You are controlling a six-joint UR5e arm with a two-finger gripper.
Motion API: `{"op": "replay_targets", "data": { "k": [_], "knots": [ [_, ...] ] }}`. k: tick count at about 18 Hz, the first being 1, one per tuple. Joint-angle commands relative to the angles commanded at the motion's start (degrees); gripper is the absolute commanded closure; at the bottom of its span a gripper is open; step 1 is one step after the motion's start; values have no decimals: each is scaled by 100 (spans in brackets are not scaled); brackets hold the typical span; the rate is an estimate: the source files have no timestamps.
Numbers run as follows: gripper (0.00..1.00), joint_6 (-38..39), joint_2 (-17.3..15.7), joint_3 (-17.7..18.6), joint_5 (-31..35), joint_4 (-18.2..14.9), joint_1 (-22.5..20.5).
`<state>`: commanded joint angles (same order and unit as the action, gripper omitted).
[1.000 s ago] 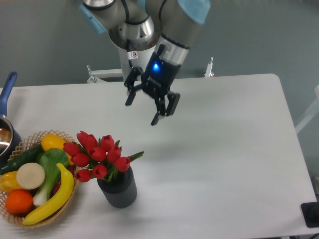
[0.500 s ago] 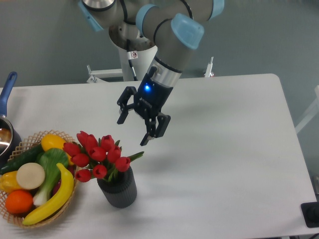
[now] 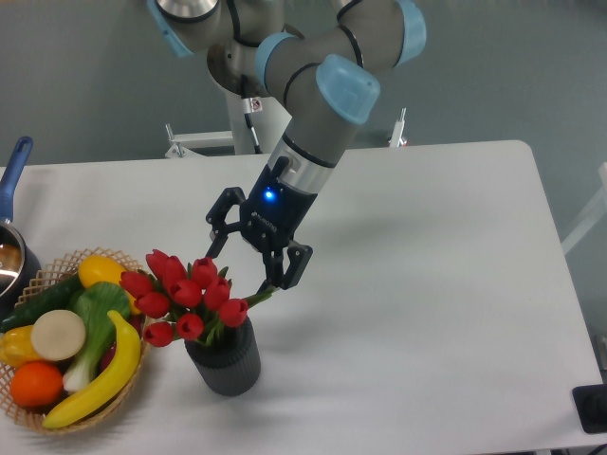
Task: Pick up the flowers from the vase
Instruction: 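Lower the open gripper around the tulip stems above the vase rim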
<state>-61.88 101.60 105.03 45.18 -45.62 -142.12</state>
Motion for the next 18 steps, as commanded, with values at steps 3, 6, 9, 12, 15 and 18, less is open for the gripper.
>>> {"op": "replay_targets", "data": {
  "k": [3, 6, 9, 12, 15, 18],
  "knots": [
    [0, 9, 79, -9, 0, 105, 88],
    [0, 9, 176, -35, 0, 220, 97],
    [0, 0, 273, -70, 0, 325, 167],
    [0, 0, 299, -79, 0, 352, 193],
    [0, 0, 352, -114, 0, 378, 246],
    [0, 0, 580, -342, 9, 378, 351]
  ]
}}
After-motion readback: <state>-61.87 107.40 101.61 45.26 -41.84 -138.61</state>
